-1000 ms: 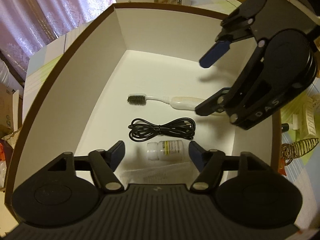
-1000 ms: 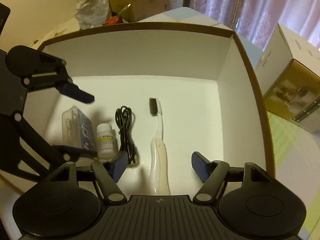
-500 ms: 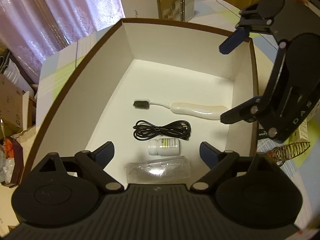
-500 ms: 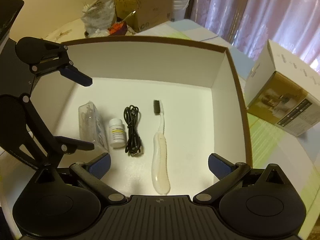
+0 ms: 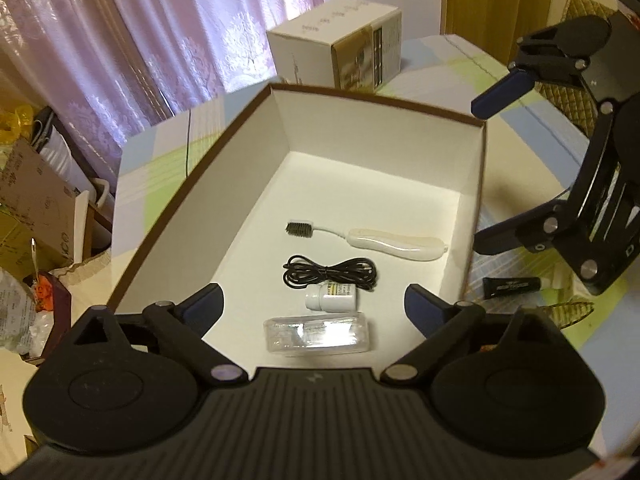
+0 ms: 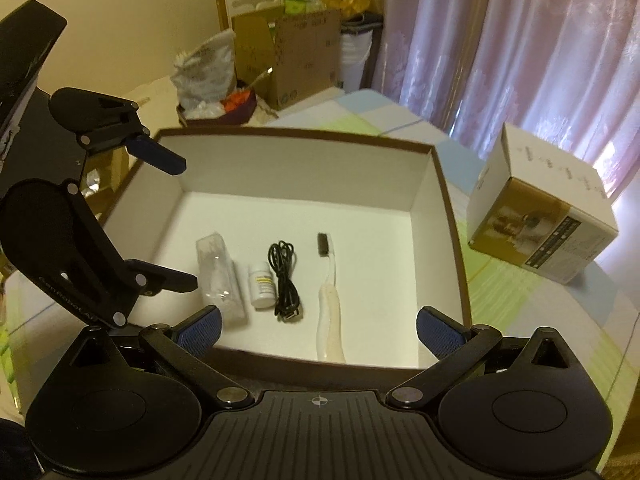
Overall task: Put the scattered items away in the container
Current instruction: 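Move both tools back from the box over the remaining items on the table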
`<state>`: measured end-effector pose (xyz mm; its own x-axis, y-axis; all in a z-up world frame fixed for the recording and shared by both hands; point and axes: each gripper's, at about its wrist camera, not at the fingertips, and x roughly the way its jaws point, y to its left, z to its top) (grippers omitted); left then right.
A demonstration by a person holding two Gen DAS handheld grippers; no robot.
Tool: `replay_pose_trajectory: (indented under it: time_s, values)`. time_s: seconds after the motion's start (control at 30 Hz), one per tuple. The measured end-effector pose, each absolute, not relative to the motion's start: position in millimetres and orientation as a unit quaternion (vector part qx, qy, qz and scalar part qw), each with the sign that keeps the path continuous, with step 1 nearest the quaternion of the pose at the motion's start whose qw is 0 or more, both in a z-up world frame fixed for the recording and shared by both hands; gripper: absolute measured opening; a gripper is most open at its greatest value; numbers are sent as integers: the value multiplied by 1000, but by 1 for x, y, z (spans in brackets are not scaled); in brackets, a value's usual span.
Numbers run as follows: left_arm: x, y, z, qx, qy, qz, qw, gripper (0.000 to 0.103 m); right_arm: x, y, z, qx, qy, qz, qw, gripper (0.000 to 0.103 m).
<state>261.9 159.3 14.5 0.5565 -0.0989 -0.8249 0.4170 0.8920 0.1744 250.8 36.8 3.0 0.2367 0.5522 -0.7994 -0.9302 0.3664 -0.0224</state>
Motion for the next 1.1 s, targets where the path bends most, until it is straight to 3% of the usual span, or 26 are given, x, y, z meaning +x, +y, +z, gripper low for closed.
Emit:
replay_pose_trajectory:
  time_s: [0.6,1.1]
  values:
    - [172,129,65,167,380,-133,900,98,183,-54,40,-207,316,495,782,101]
    - [117,102,39,145,383,-155,899,98,137,-141,15,-148,354,413,826,101]
